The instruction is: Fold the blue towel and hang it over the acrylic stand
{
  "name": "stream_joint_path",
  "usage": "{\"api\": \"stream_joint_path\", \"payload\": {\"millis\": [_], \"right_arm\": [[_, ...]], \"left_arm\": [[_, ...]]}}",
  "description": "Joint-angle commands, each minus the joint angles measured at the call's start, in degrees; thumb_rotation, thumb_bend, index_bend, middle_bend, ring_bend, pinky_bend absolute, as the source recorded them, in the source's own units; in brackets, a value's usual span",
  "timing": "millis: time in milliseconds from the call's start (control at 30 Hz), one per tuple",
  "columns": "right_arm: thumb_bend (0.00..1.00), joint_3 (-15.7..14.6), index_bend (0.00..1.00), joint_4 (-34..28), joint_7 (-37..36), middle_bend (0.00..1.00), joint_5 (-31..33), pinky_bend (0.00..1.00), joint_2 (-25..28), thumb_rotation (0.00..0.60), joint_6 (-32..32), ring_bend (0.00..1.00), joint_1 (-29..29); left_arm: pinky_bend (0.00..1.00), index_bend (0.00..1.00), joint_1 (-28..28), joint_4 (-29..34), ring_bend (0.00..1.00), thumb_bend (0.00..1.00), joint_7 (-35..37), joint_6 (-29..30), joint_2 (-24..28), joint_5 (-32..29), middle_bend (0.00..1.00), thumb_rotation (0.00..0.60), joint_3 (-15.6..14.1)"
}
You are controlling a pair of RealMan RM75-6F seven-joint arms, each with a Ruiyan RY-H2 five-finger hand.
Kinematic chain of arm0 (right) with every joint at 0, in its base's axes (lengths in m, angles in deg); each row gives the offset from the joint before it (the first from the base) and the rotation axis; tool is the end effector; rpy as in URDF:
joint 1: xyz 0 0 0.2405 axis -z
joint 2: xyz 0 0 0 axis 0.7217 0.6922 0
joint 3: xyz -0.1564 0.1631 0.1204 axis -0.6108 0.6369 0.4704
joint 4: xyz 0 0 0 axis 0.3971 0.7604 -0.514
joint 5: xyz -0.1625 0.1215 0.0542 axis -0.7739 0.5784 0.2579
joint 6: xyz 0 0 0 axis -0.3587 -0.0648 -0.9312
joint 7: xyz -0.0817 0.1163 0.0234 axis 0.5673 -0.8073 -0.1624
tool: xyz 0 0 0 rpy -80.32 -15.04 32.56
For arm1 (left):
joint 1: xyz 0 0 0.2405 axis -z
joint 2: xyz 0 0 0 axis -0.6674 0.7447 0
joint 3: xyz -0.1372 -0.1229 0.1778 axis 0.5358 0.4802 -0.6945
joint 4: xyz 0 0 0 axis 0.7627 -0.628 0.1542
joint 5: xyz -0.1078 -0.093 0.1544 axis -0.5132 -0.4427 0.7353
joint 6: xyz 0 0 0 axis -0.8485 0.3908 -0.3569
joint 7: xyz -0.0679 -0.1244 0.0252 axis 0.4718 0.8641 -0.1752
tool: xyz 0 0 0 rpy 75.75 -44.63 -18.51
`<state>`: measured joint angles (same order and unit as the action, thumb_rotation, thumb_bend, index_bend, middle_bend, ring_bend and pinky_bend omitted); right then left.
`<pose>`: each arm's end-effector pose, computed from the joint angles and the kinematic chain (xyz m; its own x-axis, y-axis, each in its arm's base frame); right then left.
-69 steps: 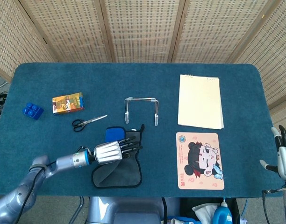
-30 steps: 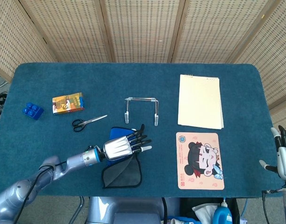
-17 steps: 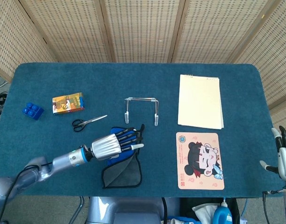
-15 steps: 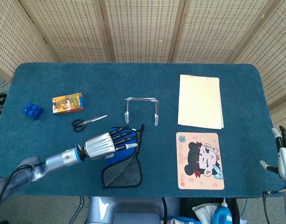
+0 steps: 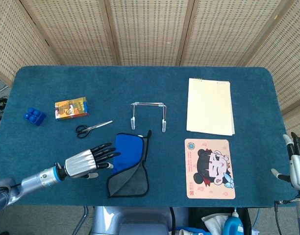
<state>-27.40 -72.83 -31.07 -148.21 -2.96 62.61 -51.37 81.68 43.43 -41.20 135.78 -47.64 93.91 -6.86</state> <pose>-0.3427 -0.2007 0.1779 0.4628 0.0210 0.8862 -0.8732 0.1828 0.4517 -0.2313 0.2830 0.0134 0.5337 0.0517 0.8441 0.3543 -0.9200 -0.1676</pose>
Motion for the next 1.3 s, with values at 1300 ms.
{"api": "stream_joint_path", "payload": {"millis": [1300], "right_arm": [[0.0,0.1,0.0,0.5,-0.9,0.0,0.4,0.0,0.1,0.6,-0.4,0.0,0.1]], "left_arm": [[0.0,0.63,-1.2,-6.2,0.0,0.51,-1.2,-1.5,-9.5,2.8,0.0,0.6,1.1]]}}
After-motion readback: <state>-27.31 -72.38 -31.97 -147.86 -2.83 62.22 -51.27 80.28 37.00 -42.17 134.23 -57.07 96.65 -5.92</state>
